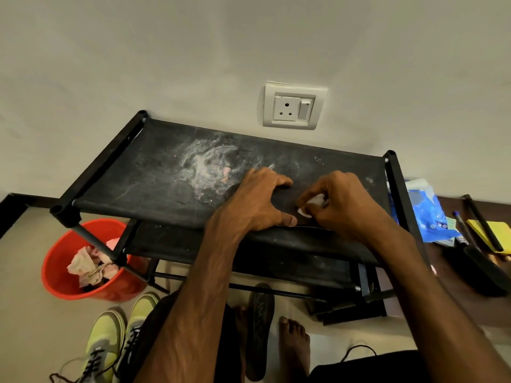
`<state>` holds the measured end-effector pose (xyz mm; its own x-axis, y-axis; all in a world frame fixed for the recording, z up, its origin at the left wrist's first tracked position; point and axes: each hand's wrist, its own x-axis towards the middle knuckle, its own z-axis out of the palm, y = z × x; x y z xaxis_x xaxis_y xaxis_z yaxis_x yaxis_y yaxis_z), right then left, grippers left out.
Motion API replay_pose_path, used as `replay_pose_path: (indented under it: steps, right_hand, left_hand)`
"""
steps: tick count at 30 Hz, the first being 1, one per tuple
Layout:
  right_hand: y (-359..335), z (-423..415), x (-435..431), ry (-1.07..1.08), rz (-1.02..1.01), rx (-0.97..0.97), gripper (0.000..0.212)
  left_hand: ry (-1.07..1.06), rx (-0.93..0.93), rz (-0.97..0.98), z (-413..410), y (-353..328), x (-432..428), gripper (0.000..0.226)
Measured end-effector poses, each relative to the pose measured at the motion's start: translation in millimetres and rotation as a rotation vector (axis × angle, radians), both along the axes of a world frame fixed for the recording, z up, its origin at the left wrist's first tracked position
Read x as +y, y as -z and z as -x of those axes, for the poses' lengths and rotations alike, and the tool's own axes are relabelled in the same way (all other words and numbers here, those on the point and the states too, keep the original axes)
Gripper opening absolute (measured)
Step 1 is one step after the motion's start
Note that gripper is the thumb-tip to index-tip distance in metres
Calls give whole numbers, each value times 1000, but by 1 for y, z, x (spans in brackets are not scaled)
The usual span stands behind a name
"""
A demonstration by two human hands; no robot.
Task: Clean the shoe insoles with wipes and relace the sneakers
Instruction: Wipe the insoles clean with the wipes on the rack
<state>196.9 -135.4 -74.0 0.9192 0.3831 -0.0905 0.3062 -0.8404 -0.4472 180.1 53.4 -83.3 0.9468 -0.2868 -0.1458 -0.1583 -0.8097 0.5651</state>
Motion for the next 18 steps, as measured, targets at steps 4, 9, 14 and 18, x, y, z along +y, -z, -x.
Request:
replay_pose_path:
  steps: [4, 9, 14, 18]
  right_hand:
    - [14, -17, 11, 91, -83, -114, 23]
    - [17, -24, 16, 88, -84, -179, 22]
    - [-6, -4, 0, -121, -58, -41, 27]
    - [-20, 12, -8, -134, 60, 95, 26]
  left_hand:
    - [8, -2, 14, 0, 0, 0, 77]
    - [-9, -8, 32, -1, 1, 1, 78]
    - [-45, 3, 37, -2, 5, 0, 86]
    - [-42, -13, 50, -2, 7, 2, 86]
